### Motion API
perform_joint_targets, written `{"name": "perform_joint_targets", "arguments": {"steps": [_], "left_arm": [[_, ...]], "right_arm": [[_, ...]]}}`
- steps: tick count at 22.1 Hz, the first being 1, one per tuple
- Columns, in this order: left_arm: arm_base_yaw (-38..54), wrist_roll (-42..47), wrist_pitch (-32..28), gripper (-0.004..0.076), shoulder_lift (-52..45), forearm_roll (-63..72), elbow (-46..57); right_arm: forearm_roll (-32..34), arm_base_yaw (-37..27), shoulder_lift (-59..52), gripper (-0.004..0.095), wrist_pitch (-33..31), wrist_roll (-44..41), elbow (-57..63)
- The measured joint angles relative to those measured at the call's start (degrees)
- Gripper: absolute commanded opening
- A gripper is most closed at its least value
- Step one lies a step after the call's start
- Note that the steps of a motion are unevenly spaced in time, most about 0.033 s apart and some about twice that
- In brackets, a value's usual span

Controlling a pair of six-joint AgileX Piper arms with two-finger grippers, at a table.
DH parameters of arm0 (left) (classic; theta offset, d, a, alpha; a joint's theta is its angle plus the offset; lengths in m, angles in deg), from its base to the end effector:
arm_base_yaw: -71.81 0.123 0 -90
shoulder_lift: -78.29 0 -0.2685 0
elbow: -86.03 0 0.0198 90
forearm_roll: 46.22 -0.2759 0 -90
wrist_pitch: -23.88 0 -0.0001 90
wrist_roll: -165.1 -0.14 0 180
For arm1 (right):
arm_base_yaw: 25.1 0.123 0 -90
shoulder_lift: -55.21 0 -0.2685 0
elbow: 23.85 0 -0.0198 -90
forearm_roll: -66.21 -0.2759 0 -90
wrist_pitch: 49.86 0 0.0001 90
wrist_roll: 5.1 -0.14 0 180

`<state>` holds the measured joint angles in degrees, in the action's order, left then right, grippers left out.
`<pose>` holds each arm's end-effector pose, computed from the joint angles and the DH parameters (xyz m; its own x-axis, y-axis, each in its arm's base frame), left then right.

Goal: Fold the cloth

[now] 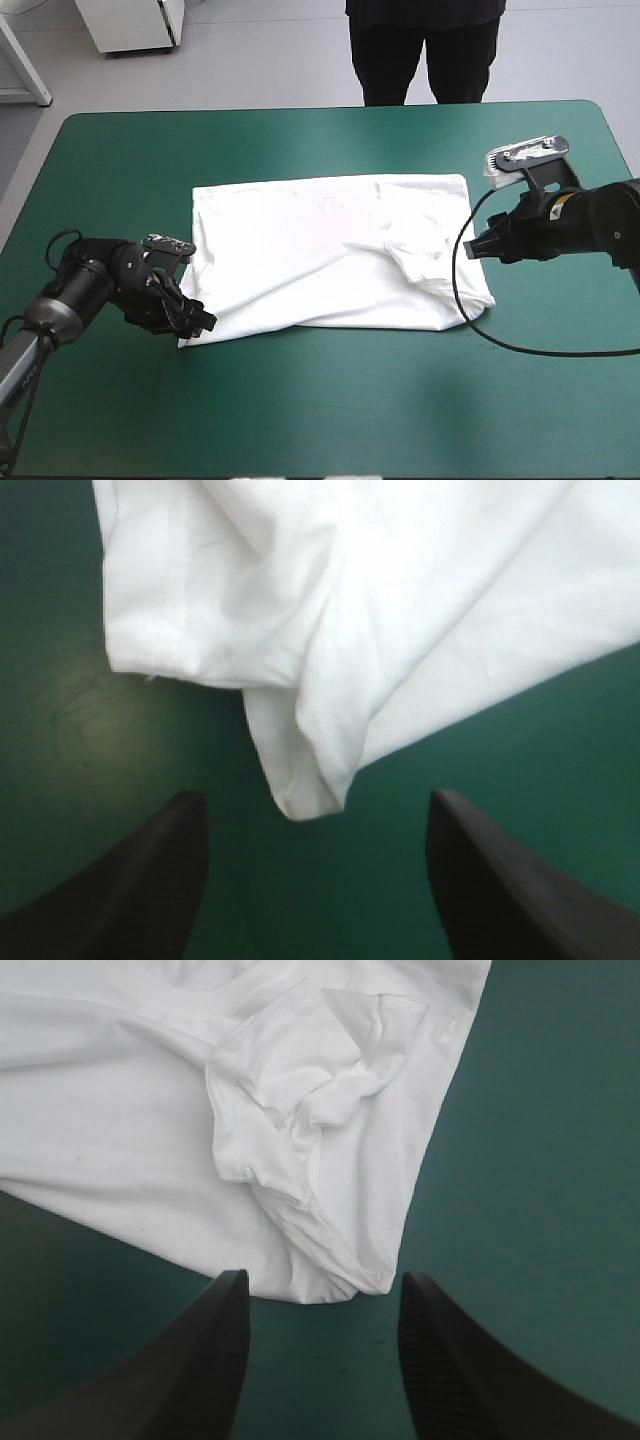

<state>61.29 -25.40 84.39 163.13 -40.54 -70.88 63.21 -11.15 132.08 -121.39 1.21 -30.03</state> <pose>0.2658 -0.0616 0.1877 -0.9275 0.3080 -0.2119 0.3262 0.9436 -0.0565 0.2686 0.0739 0.3839 -0.7382 -0.2795 -0.6139 -0.3407 0.9400 -0.0182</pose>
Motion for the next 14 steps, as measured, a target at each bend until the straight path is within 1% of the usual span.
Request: {"name": "perform_joint_targets", "arguments": {"steps": [3, 5, 11, 14], "left_arm": [[0.0, 0.0, -3.5, 0.0464, 1.3, 0.0, 0.7], [0.0, 0.0, -4.4, 0.0464, 3.1, -0.1, 0.7], [0.0, -0.1, -5.1, 0.0464, 8.9, 0.0, 0.7], [0.0, -0.9, -5.7, 0.0463, 10.7, 1.2, 0.7]], "right_arm": [[0.0, 0.0, 0.2, 0.0451, 0.0, -0.1, 0.2], [0.3, 0.0, 0.7, 0.0451, 0.0, -0.1, 0.2], [3.0, 0.0, 1.8, 0.0451, 0.0, -1.1, 0.2], [3.0, 0.0, 1.8, 0.0451, 0.0, -1.3, 0.2]]}}
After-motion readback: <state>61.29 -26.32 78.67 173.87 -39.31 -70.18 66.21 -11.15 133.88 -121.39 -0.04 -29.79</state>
